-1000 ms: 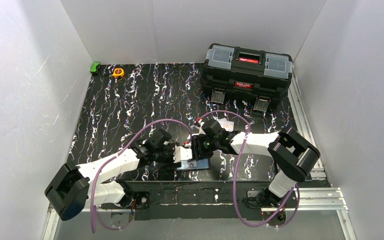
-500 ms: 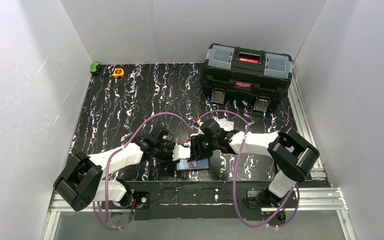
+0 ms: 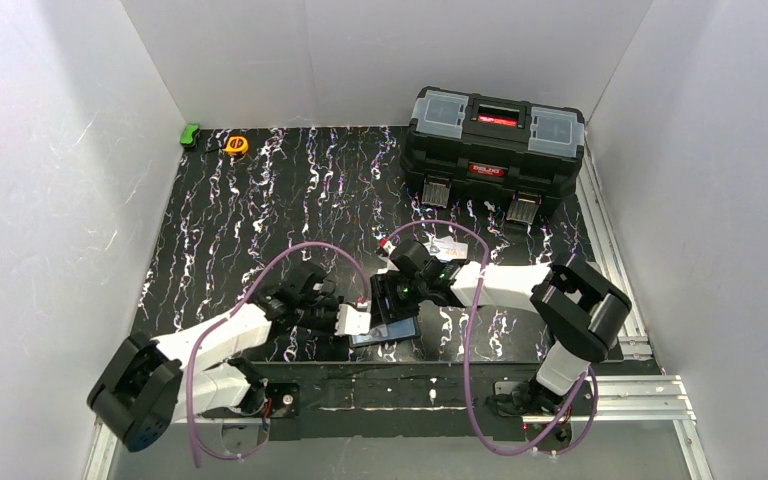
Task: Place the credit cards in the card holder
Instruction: Insert the credit card into the card holder.
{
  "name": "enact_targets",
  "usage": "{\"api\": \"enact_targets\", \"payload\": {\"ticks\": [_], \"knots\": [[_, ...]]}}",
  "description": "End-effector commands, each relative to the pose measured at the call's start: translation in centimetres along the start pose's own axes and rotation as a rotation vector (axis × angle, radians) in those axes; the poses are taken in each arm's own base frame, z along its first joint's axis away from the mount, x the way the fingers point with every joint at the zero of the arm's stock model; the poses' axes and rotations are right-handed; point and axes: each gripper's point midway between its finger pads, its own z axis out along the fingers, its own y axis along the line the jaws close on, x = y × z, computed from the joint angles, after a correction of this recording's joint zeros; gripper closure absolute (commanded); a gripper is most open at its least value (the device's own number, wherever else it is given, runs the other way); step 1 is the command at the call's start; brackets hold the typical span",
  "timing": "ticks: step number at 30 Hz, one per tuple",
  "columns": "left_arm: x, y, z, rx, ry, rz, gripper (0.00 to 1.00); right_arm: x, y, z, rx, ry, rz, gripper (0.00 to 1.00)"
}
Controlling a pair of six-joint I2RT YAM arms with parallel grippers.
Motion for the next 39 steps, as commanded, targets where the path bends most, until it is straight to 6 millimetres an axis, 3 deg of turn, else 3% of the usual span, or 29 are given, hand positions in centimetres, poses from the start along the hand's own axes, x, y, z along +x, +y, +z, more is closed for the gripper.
{"api": "enact_targets", "payload": {"ticks": [1, 10, 24, 29, 35, 39], "knots": [[-0.4, -1.2, -0.7, -0.013, -0.054, 0.028, 0.93, 0.3, -0.1, 0.4, 0.042, 0.031, -0.040, 0.39], [0.2, -1.2, -0.2, 0.004, -0.030, 0.026, 0.93, 0.2, 1.5, 0.9, 0.005, 0.050, -0.080, 0.42], [0.1, 0.9, 0.0, -0.084, -0.031, 0.054, 0.97, -0.6, 3.9, 1.6, -0.124, 0.055, -0.149, 0.43], [0.1, 0.8, 0.0, -0.072, -0.026, 0.056, 0.97, -0.6, 3.9, 1.7, -0.127, 0.055, -0.151, 0.43], [0.0, 0.4, 0.0, -0.051, -0.029, 0.064, 0.97, -0.7, 1.4, 0.9, -0.006, 0.017, -0.117, 0.41], [-0.1, 0.4, -0.1, -0.047, -0.027, 0.050, 0.97, -1.1, 2.0, 0.9, -0.044, 0.009, -0.099, 0.41]]}}
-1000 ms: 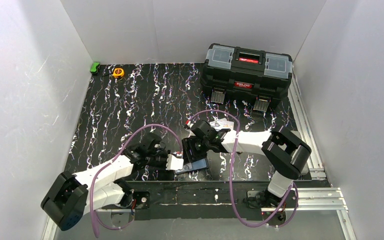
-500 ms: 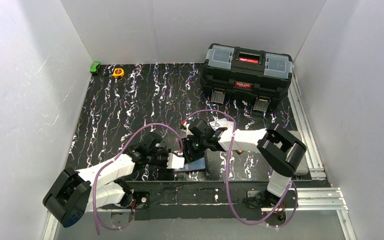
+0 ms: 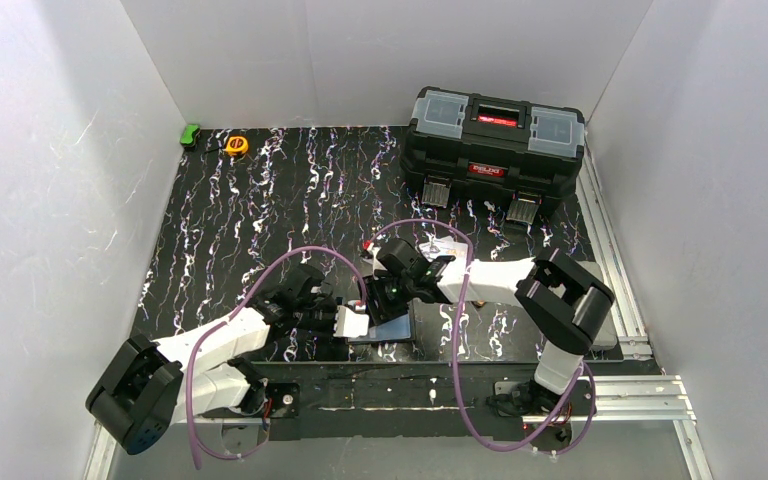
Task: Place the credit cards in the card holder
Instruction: Insert the credit card into the card holder.
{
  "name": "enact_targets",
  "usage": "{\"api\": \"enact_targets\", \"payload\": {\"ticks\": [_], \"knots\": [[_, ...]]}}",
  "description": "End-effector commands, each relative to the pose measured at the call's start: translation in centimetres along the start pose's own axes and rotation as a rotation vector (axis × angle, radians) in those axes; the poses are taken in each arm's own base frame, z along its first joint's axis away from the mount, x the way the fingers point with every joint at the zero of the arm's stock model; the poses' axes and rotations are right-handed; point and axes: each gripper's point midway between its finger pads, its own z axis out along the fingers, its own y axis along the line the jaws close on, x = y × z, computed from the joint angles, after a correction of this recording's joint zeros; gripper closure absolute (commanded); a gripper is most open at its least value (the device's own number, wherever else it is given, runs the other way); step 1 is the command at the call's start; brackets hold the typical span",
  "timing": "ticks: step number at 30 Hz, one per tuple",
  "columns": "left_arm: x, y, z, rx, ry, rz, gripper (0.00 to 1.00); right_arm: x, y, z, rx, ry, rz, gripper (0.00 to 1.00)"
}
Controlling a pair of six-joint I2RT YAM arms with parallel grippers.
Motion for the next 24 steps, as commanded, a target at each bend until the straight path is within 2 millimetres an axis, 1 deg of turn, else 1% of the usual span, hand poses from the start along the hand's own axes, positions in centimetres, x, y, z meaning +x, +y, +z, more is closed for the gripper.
{"api": "enact_targets", "payload": {"ticks": [1, 3, 6, 10, 12, 15, 18, 20, 24], "knots": [[-0.7, 0.2, -0.1, 0.011, -0.022, 0.004, 0.97, -1.1, 0.4, -0.5, -0.020, -0.041, -0.007, 0.41], [-0.8, 0.2, -0.2, 0.008, -0.027, 0.004, 0.97, -0.9, 0.9, -0.3, -0.059, -0.027, -0.016, 0.42], [-1.1, 0.4, -0.3, 0.005, -0.036, 0.015, 0.97, -1.3, 2.3, -0.2, -0.136, -0.027, -0.051, 0.43], [-1.3, 0.6, -0.3, 0.009, -0.040, 0.026, 0.97, -2.2, 3.9, 0.0, -0.207, -0.022, -0.090, 0.44], [-1.5, 0.7, -0.3, 0.008, -0.043, 0.026, 0.97, -2.1, 4.3, 0.2, -0.229, -0.004, -0.096, 0.44], [-1.8, 1.0, -0.2, 0.007, -0.052, 0.030, 0.97, -1.8, 4.4, 0.4, -0.247, 0.012, -0.094, 0.44], [-2.0, 1.1, -0.2, 0.008, -0.058, 0.029, 0.97, -1.6, 4.5, 0.2, -0.254, 0.017, -0.099, 0.44], [-2.1, 1.1, -0.3, 0.004, -0.061, 0.024, 0.97, -1.3, 4.1, -0.2, -0.234, 0.024, -0.096, 0.43], [-1.7, 1.0, -0.6, -0.007, -0.043, -0.002, 0.97, -0.6, 2.5, -1.4, -0.170, 0.005, -0.068, 0.40]]}}
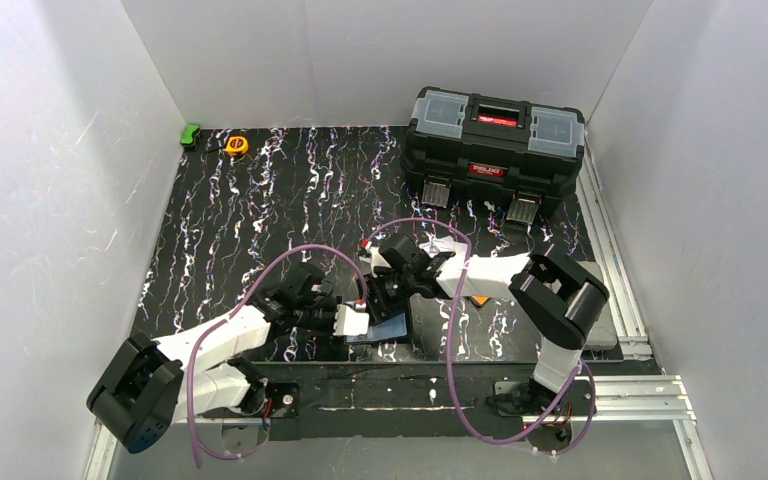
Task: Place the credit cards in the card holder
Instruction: Insert the credit card into the card holder.
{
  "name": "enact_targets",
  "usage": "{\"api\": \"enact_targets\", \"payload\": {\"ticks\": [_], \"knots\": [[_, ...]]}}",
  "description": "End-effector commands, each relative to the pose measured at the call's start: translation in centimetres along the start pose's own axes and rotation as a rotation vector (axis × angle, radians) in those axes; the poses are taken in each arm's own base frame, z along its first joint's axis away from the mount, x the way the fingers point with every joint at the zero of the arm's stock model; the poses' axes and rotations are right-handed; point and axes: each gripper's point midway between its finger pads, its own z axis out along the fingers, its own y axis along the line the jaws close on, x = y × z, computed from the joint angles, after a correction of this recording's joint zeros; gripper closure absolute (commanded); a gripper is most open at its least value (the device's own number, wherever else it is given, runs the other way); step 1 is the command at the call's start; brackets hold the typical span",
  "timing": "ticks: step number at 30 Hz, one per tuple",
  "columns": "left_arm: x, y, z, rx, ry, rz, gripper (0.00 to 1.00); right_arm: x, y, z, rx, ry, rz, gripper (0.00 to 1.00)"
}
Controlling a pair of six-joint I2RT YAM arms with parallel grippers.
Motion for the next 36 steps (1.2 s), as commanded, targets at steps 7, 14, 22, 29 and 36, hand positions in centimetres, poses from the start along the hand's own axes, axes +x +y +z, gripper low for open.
{"api": "enact_targets", "payload": {"ticks": [7, 14, 22, 29, 36], "knots": [[-1.4, 0.5, -0.7, -0.036, -0.052, -0.002, 0.97, 1.1, 0.5, -2.8, 0.015, -0.035, -0.003, 0.40], [-1.6, 0.5, -0.8, -0.038, -0.058, -0.002, 0.97, 1.3, 0.6, -2.4, 0.007, -0.010, -0.001, 0.40], [-1.7, 0.5, -0.7, -0.028, -0.058, -0.002, 0.97, 2.0, 0.8, -0.7, -0.029, 0.052, 0.002, 0.41], [-1.9, 0.7, -0.6, -0.021, -0.065, -0.004, 0.97, 1.4, 2.1, -0.6, -0.072, 0.047, -0.042, 0.43], [-2.4, 0.8, -0.9, -0.031, -0.079, -0.005, 0.97, 0.9, 3.0, -0.5, -0.097, 0.046, -0.064, 0.44]]}}
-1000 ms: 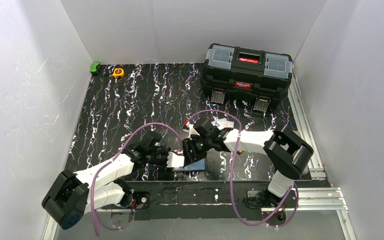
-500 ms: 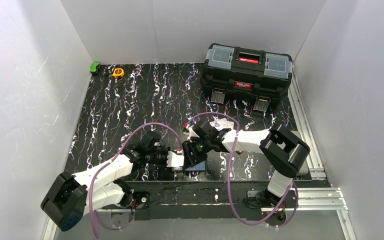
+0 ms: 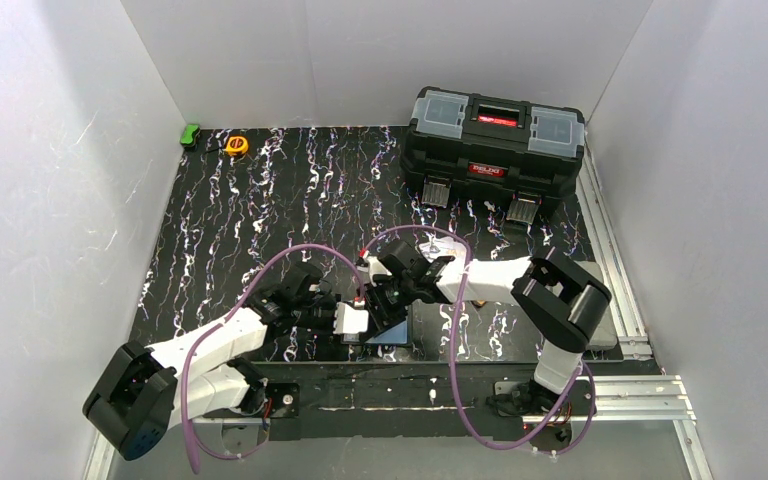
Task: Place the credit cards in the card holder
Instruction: Insert the credit card into the card holder.
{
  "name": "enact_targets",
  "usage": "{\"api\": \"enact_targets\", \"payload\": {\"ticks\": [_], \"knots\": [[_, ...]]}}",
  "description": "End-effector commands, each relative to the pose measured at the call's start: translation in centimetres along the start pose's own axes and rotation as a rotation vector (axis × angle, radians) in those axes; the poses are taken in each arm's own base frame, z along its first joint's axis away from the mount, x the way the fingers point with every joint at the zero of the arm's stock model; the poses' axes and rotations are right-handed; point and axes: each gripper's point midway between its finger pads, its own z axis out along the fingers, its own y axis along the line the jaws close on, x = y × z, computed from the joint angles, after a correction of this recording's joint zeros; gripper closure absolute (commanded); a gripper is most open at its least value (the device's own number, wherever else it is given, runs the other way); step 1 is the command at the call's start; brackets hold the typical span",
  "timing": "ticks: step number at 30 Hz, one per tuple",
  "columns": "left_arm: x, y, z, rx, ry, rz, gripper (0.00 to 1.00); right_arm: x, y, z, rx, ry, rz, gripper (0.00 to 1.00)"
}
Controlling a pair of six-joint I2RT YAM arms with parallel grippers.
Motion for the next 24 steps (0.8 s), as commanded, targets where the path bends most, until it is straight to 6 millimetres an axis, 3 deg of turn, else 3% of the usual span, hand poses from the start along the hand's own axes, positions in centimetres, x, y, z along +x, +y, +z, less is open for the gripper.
{"api": "enact_targets", "payload": {"ticks": [1, 4, 10, 12, 13, 15, 24], "knots": [[-1.6, 0.3, -0.3, 0.003, -0.054, 0.007, 0.97, -1.9, 2.2, -0.1, -0.064, -0.026, -0.062, 0.45], [-1.6, 0.4, -0.5, -0.001, -0.052, 0.006, 0.95, -2.3, 2.7, -0.2, -0.073, -0.030, -0.075, 0.45], [-1.4, 1.7, -1.1, -0.070, -0.015, -0.016, 0.50, -2.2, 1.0, -2.3, 0.008, -0.069, -0.036, 0.44], [-1.4, 2.0, -1.5, -0.083, 0.002, -0.018, 0.45, -2.0, 0.2, -3.5, 0.024, -0.099, -0.001, 0.44], [-1.3, 2.1, -1.8, -0.090, 0.012, -0.021, 0.34, -2.1, -0.2, -4.2, 0.034, -0.116, 0.014, 0.43], [-1.3, 2.3, -2.3, -0.109, 0.026, -0.021, 0.04, -1.9, -0.9, -5.4, 0.055, -0.138, 0.037, 0.42], [-2.5, 2.9, -7.4, -0.176, 0.112, -0.047, 0.02, -3.4, -4.3, -12.1, 0.178, -0.342, 0.132, 0.35]]}}
